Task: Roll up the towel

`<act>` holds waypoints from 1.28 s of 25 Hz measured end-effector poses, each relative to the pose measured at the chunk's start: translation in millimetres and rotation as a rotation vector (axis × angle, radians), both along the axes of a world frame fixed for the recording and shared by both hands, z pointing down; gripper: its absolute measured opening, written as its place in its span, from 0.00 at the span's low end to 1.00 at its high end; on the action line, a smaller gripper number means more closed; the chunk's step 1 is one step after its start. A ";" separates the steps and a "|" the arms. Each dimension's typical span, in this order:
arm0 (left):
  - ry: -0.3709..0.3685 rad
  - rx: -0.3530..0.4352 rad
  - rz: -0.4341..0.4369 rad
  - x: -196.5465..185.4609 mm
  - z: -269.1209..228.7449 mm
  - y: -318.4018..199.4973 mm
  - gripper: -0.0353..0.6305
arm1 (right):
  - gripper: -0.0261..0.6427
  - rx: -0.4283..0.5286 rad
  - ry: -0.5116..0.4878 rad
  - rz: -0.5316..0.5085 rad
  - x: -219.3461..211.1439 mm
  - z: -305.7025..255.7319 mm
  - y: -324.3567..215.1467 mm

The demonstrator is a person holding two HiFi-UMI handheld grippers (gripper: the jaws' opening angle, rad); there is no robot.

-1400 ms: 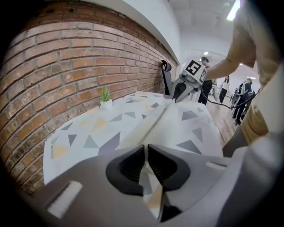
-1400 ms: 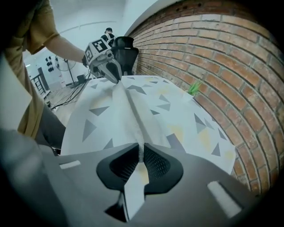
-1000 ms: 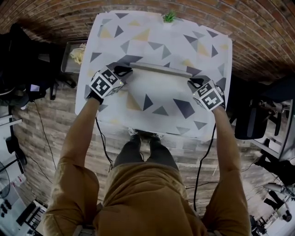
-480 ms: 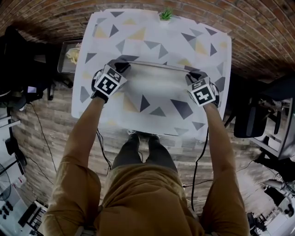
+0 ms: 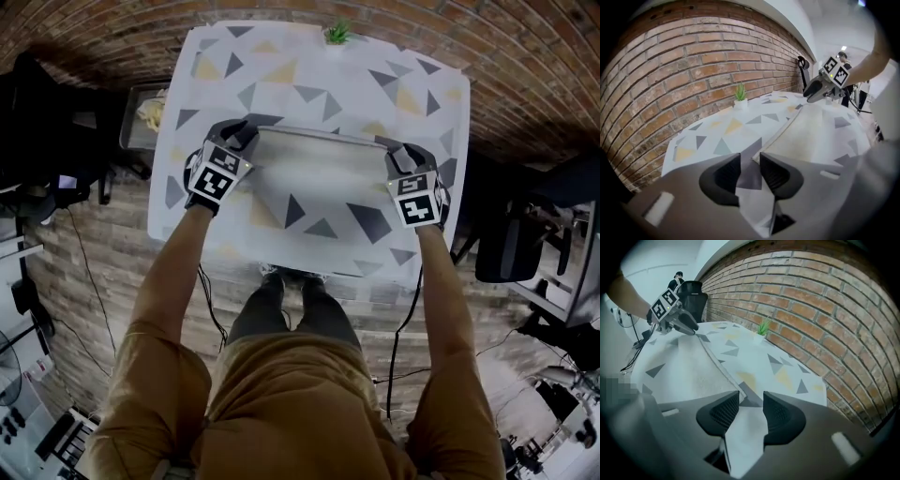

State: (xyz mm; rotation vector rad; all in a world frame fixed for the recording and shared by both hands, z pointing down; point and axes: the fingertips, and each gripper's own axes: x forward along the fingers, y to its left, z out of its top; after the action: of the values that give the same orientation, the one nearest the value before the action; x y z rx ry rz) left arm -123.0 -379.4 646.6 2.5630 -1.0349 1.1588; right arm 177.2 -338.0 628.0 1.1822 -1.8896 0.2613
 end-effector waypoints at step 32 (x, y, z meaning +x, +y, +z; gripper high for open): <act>0.447 0.297 -0.225 -37.5 -192.1 152.4 0.15 | 0.04 0.376 -0.410 0.140 -12.0 -179.0 142.1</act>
State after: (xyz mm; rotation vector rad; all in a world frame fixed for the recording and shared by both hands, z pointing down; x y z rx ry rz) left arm -160.4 -227.0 454.5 2.6417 -1.4053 0.3714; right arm 165.2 -196.0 449.0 1.6129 -2.2819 0.2435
